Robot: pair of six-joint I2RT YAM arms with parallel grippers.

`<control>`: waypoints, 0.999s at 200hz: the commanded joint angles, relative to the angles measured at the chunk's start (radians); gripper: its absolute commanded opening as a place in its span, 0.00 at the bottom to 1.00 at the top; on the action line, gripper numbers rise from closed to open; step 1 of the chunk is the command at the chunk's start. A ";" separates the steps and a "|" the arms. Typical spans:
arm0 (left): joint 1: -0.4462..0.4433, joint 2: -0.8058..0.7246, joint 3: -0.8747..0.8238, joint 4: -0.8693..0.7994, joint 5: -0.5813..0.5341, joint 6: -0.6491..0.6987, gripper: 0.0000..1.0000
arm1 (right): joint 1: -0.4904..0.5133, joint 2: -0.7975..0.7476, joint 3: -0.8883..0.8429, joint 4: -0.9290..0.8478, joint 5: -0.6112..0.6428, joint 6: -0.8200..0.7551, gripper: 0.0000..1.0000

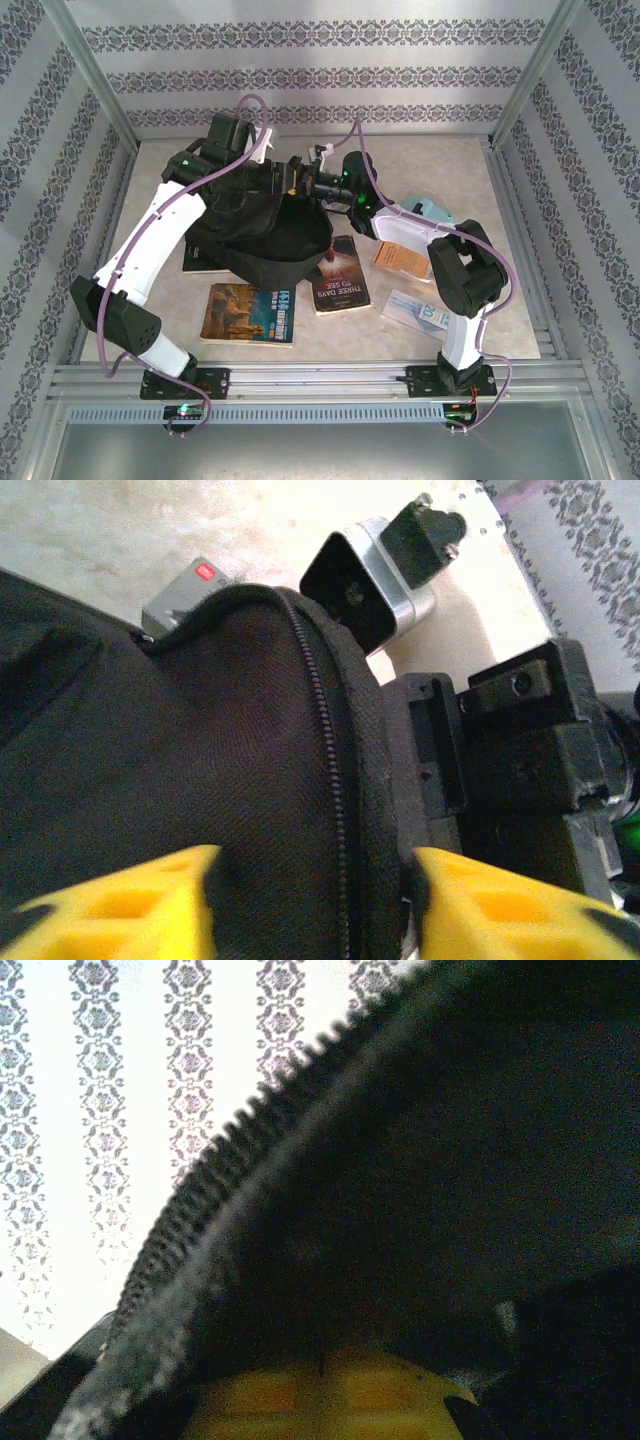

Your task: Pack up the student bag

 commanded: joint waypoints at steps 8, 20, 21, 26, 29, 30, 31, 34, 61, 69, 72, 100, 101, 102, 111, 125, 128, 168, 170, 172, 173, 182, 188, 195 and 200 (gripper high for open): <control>-0.007 -0.017 -0.022 -0.024 -0.044 0.022 0.30 | 0.005 -0.021 0.007 0.095 -0.013 0.007 0.00; -0.007 -0.026 -0.021 -0.021 -0.049 0.023 0.24 | 0.004 -0.023 0.003 0.089 -0.014 0.003 0.00; -0.007 -0.026 -0.021 -0.020 -0.049 0.023 0.24 | 0.004 -0.023 0.003 0.089 -0.014 0.003 0.00; -0.007 -0.028 -0.021 -0.018 -0.051 0.024 0.21 | 0.004 -0.025 0.001 0.085 -0.015 -0.001 0.00; -0.007 -0.029 -0.021 -0.018 -0.053 0.025 0.20 | 0.003 -0.026 0.000 0.083 -0.014 -0.003 0.00; -0.007 -0.029 -0.021 -0.018 -0.053 0.025 0.19 | 0.003 -0.026 0.000 0.081 -0.014 -0.003 0.00; -0.007 -0.030 -0.021 -0.019 -0.053 0.026 0.19 | 0.002 -0.026 0.000 0.079 -0.014 -0.005 0.00; -0.007 -0.030 -0.022 -0.018 -0.056 0.027 0.17 | 0.002 -0.028 -0.002 0.076 -0.015 -0.006 0.00; -0.007 -0.039 -0.023 -0.020 -0.095 0.033 0.00 | -0.002 -0.049 -0.017 0.020 -0.007 -0.045 0.00; -0.003 -0.048 -0.029 -0.013 -0.102 0.031 0.00 | -0.005 -0.062 -0.026 -0.002 -0.004 -0.069 0.00; -0.002 -0.050 -0.032 -0.011 -0.104 0.031 0.00 | -0.005 -0.067 -0.030 -0.029 -0.002 -0.080 0.00; 0.021 -0.081 -0.062 0.018 -0.096 0.009 0.00 | -0.020 -0.141 -0.082 -0.234 0.036 -0.241 0.05; 0.023 -0.081 -0.064 0.019 -0.096 0.010 0.00 | -0.021 -0.144 -0.085 -0.242 0.039 -0.247 0.05; 0.025 -0.082 -0.065 0.020 -0.095 0.009 0.00 | -0.021 -0.148 -0.087 -0.250 0.042 -0.253 0.05; 0.035 -0.087 -0.078 0.025 -0.097 0.007 0.00 | -0.027 -0.176 -0.104 -0.334 0.066 -0.316 0.07; 0.051 -0.090 -0.113 0.039 -0.102 -0.005 0.00 | -0.033 -0.211 -0.114 -0.479 0.110 -0.407 0.07; 0.054 -0.089 -0.122 0.044 -0.102 -0.007 0.00 | -0.033 -0.215 -0.111 -0.516 0.119 -0.430 0.07; 0.092 -0.061 -0.225 0.096 -0.086 -0.045 0.00 | -0.014 -0.197 -0.060 -0.758 0.169 -0.573 0.05; 0.092 -0.062 -0.229 0.100 -0.079 -0.048 0.00 | -0.014 -0.196 -0.060 -0.764 0.173 -0.576 0.05; 0.092 -0.061 -0.232 0.103 -0.074 -0.050 0.00 | -0.013 -0.194 -0.059 -0.769 0.176 -0.577 0.05; 0.092 -0.061 -0.234 0.105 -0.073 -0.051 0.00 | -0.013 -0.193 -0.058 -0.772 0.177 -0.578 0.05; 0.092 -0.065 -0.244 0.120 -0.051 -0.063 0.00 | -0.013 -0.179 -0.052 -0.795 0.190 -0.581 0.05; 0.092 -0.071 -0.250 0.127 -0.039 -0.072 0.00 | -0.015 -0.169 -0.047 -0.802 0.191 -0.580 0.06; 0.092 -0.079 -0.254 0.135 -0.026 -0.075 0.00 | -0.016 -0.159 -0.042 -0.804 0.188 -0.579 0.11; 0.092 -0.084 -0.253 0.134 -0.017 -0.075 0.00 | -0.019 -0.154 -0.037 -0.804 0.186 -0.579 0.19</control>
